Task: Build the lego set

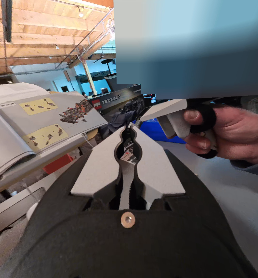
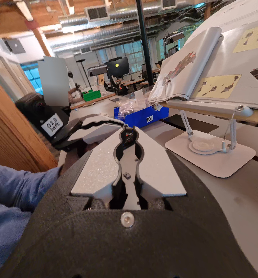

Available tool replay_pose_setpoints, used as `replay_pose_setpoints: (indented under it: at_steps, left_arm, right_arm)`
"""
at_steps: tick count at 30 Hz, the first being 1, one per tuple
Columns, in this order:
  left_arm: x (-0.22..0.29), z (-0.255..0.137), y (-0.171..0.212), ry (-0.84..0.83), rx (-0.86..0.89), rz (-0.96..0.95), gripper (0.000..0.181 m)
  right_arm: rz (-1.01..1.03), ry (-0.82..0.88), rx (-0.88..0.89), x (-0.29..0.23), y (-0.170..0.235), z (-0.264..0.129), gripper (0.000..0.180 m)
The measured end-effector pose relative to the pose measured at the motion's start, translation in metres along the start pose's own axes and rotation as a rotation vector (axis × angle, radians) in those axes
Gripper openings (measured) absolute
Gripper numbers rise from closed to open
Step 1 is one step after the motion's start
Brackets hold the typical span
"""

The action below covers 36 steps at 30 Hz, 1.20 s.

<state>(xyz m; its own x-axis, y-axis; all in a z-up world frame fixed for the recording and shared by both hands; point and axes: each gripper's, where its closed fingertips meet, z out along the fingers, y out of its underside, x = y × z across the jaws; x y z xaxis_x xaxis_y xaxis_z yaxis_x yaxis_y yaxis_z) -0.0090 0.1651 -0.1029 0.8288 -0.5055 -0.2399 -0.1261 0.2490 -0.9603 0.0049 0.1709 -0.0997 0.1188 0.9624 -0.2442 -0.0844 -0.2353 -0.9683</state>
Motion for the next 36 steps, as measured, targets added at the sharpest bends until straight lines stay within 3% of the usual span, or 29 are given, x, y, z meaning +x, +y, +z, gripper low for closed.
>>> replay_pose_setpoints:
  at_steps: [9, 16, 23, 28, 34, 36]
  left_arm:
    - [0.004, -0.002, -0.006, 0.129, 0.031, -0.166, 0.000]
    - [0.002, -0.004, -0.010, 0.056, 0.035, -0.068, 0.000]
    - [0.005, -0.003, -0.010, 0.095, 0.039, -0.105, 0.001]
    - [0.006, -0.004, -0.011, 0.134, 0.042, -0.145, 0.001]
    - [0.013, -0.002, -0.009, 0.255, 0.048, -0.288, 0.001]
    - [0.016, -0.001, -0.007, 0.290, 0.046, -0.329, 0.001]
  right_arm:
    - [-0.247, -0.136, -0.079, -0.011, -0.007, -0.002, 0.006]
    - [-0.072, -0.133, -0.010, -0.012, -0.007, 0.000, 0.005]
    - [-0.128, -0.108, -0.007, -0.014, -0.007, -0.004, 0.006]
    - [-0.260, -0.102, -0.037, -0.018, -0.010, -0.008, 0.021]
    - [-0.457, -0.196, -0.170, -0.018, -0.001, -0.011, 0.026]
    - [-0.495, -0.248, -0.175, -0.023, -0.002, -0.011, 0.019]
